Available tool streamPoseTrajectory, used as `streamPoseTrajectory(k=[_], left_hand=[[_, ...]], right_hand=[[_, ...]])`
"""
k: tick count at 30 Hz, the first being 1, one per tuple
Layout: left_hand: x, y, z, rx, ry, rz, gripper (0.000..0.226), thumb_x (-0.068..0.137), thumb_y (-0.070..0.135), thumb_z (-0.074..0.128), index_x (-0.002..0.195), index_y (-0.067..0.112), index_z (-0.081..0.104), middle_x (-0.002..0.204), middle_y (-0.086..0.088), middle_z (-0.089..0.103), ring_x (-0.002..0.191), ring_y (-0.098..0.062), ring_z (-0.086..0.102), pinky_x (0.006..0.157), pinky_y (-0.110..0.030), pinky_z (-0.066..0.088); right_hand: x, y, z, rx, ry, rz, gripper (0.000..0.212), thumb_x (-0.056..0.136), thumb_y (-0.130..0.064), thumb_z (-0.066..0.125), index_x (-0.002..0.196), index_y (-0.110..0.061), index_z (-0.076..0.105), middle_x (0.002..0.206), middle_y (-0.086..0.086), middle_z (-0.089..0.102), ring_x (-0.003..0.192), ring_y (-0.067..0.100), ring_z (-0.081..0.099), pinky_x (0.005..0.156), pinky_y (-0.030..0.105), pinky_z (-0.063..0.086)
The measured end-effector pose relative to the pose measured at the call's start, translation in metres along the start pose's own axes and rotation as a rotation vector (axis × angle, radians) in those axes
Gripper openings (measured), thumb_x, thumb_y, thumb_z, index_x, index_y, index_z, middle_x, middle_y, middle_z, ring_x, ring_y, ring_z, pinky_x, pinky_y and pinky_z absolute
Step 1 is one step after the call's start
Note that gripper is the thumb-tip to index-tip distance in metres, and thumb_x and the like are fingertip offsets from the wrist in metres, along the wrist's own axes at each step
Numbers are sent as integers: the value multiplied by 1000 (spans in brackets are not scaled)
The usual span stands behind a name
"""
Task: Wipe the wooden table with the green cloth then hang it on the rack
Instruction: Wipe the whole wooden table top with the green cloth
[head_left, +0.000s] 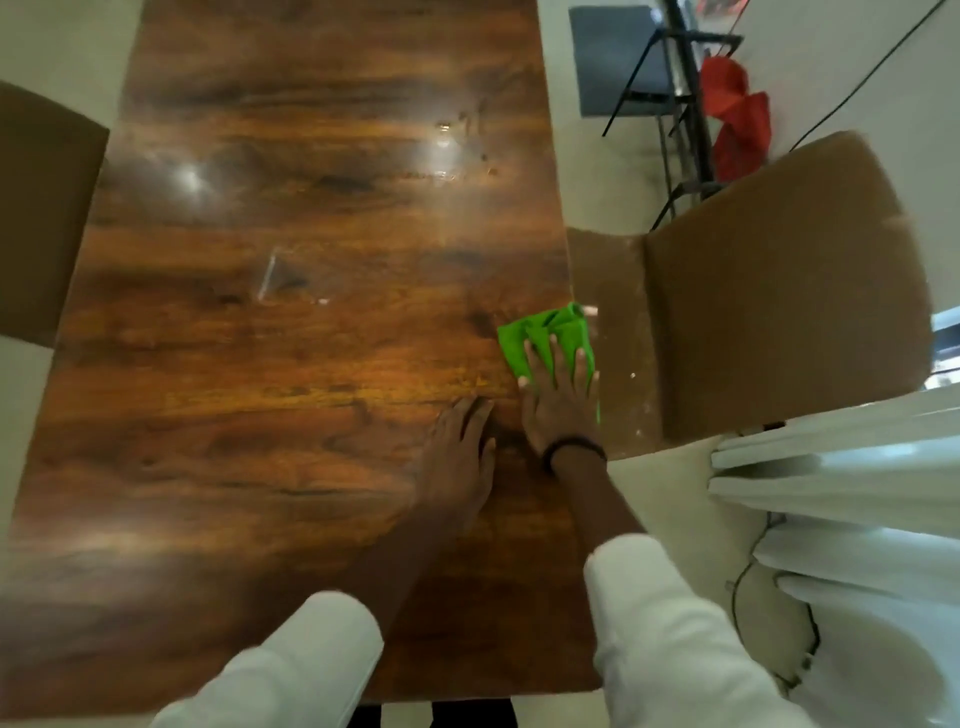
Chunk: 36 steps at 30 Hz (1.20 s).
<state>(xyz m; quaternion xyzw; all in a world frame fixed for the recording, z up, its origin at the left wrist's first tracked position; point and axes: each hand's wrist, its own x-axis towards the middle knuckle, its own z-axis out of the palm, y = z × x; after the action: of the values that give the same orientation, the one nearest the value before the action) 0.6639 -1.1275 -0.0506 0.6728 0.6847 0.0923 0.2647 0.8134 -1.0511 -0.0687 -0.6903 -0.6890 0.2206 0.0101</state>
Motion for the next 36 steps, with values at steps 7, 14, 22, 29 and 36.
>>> streamPoseTrajectory(k=[7, 14, 22, 29, 36], left_hand=[[-11, -2, 2, 74, -26, 48, 55, 96, 31, 35, 149, 16, 31, 156, -10, 27, 145, -30, 21, 119, -46, 17], [-48, -1, 6, 122, -94, 107, 54, 97, 29, 38, 149, 20, 29, 158, -7, 24, 145, -28, 21, 120, -46, 15], [-89, -18, -11, 99, -190, 172, 53, 100, 28, 35, 151, 20, 22, 159, -5, 18, 148, -25, 11, 121, -42, 10], [-113, -57, -38, 78, -164, 111, 51, 100, 27, 38, 150, 19, 27, 159, -6, 21, 146, -25, 15, 120, -44, 17], [-134, -127, -70, 144, -141, 62, 51, 99, 28, 41, 148, 17, 32, 155, -10, 28, 143, -29, 24, 116, -46, 25]], right_hand=[[-95, 20, 25, 22, 25, -42, 54, 103, -42, 25, 155, -34, 15, 164, -3, 6, 150, 31, 0, 120, 53, 5], [-269, 37, 57, 8, -46, 69, 55, 103, -42, 32, 154, -39, 13, 164, -8, 4, 150, 28, -5, 120, 55, 10], [-287, 11, 68, 89, -31, 191, 54, 104, -39, 28, 155, -37, 9, 163, -8, -3, 150, 27, -12, 120, 52, -1], [-317, -82, 108, 196, -102, 81, 55, 105, -36, 29, 156, -34, 9, 164, -5, -5, 149, 29, -16, 118, 51, -7], [-318, -160, 136, 165, -147, -121, 51, 104, -35, 31, 154, -32, 22, 164, -7, 1, 150, 28, -11, 118, 50, -8]])
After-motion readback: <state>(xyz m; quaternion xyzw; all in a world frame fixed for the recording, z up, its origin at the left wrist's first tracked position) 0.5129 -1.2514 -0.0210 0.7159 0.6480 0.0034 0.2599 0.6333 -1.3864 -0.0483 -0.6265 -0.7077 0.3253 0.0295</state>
